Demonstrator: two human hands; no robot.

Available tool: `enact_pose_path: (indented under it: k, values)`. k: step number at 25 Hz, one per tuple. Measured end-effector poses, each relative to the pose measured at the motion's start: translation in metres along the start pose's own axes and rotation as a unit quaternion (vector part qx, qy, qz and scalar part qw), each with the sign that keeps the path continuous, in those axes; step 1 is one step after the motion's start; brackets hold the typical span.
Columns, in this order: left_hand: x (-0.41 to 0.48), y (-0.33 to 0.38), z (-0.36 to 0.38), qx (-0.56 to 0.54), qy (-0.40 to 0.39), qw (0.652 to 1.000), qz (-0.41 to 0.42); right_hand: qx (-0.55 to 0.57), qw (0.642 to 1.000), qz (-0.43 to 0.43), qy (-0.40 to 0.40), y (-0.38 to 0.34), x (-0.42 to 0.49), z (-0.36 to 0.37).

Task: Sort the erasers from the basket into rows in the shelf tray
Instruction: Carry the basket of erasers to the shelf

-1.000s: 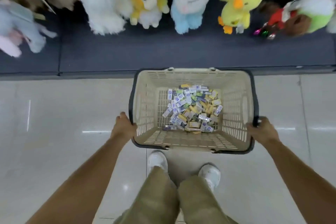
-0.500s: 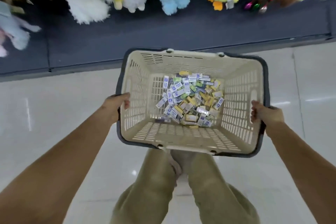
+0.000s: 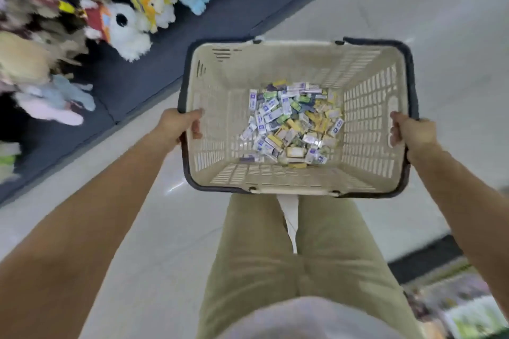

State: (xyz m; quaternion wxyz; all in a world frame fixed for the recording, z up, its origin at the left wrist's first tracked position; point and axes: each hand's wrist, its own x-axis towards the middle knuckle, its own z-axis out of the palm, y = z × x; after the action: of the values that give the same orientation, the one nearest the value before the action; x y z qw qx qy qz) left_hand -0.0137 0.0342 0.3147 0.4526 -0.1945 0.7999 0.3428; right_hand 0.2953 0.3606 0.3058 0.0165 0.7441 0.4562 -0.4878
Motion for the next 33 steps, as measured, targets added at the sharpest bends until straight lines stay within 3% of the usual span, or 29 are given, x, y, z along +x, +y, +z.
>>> enact_pose_path:
  k: [8, 15, 25, 30, 33]
  values:
    - [-0.031, 0.093, 0.085, 0.22, -0.073, 0.961, 0.151, 0.173, 0.979, 0.083, 0.072, 0.092, -0.041, -0.079]
    - [-0.063, 0.208, 0.258, 0.362, -0.098, 0.899, 0.226, 0.296, 0.936, 0.147, 0.121, 0.1, 0.014, -0.166]
    - [-0.132, 0.36, 0.53, 0.454, -0.161, 0.827, 0.289, 0.369, 0.893, 0.178, 0.187, 0.063, 0.137, -0.344]
    - [-0.157, 0.443, 0.666, 0.517, -0.177, 0.775, 0.318, 0.385, 0.883, 0.174, 0.205, 0.019, 0.23, -0.427]
    - [-0.18, 0.505, 0.758, 0.529, -0.203, 0.76, 0.317, 0.398, 0.875, 0.189, 0.203, -0.019, 0.28, -0.486]
